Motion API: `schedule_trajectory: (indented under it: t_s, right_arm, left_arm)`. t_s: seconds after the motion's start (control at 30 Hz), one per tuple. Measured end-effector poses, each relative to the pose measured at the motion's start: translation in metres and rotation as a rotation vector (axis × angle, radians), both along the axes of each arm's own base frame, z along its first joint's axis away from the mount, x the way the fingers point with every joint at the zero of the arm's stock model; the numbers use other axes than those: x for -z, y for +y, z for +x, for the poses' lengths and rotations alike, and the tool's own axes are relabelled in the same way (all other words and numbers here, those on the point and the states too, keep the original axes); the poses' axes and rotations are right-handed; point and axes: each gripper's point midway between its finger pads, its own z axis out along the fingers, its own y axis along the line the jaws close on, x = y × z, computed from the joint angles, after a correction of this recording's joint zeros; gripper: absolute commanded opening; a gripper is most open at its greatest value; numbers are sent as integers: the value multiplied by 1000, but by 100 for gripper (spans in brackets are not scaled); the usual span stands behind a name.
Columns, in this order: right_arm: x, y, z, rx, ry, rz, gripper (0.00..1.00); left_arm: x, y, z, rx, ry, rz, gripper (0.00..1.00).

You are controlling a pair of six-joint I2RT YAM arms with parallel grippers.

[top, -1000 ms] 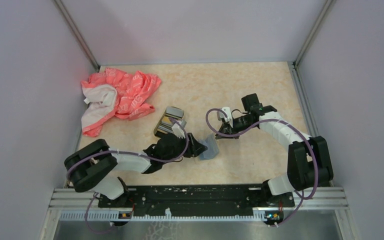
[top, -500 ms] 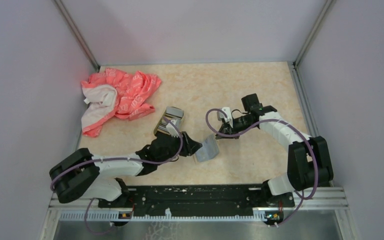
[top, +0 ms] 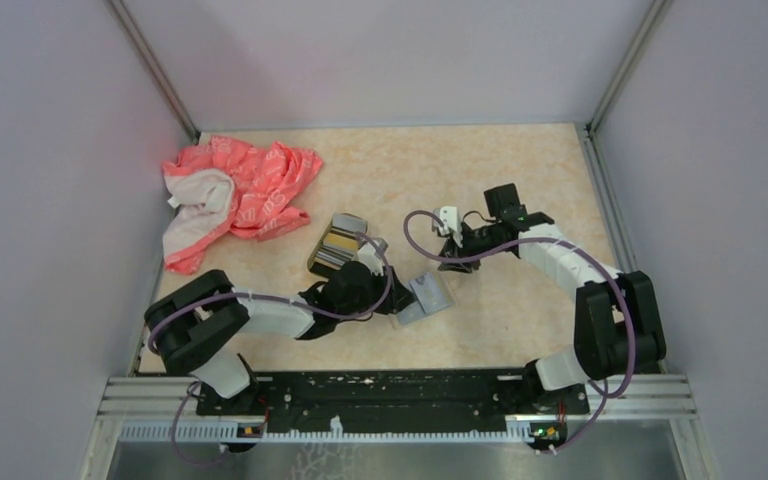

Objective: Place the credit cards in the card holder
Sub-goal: Open the card holder at the center of the board.

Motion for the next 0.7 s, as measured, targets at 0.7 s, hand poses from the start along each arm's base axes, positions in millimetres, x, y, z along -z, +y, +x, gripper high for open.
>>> schedule_trajectory:
  t_s: [0.7]
  right_arm:
    - [36,19,-42,-232,-58,-74,34]
  left_arm:
    - [-48,29,-17,-5,-125,-158,56]
